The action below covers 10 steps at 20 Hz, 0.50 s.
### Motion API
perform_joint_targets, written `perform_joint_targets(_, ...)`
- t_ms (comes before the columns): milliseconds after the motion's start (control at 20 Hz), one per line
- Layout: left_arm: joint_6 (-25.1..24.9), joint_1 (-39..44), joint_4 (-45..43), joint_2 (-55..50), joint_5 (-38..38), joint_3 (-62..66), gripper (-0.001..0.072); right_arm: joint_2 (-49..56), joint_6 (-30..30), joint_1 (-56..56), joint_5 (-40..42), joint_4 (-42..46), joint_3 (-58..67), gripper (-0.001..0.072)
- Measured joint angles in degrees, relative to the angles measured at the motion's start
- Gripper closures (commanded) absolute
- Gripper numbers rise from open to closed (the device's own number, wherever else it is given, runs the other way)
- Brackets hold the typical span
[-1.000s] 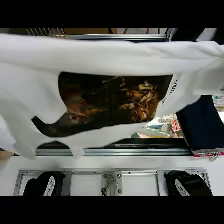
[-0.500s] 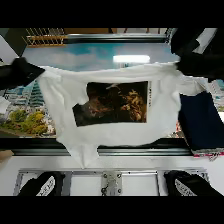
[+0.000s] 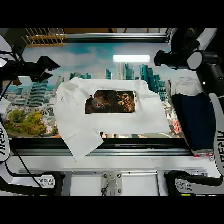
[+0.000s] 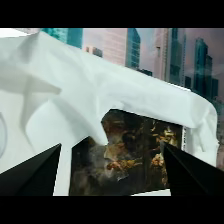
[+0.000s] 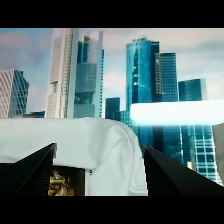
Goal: Fold the clothes and pants, and hang the long-sleeved shirts on hangers.
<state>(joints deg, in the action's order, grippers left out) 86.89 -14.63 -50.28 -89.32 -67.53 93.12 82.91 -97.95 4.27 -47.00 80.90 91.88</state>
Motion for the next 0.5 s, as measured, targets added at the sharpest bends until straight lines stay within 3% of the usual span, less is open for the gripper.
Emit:
perform_joint_targets(250,-0.31,-5.51,-11.32,9.33,-2.78,-19.96,0.0025,-9.62,2.69,-1.22,-7.28,-0.02,-6.34,0.0119)
perform_joint_targets(500,-0.48,-9.6,-14.49,19.28,0.28,-47.08,0.0025,-20.94,3.54,-0.55,-10.01,-1.09,-18.38,0.0119)
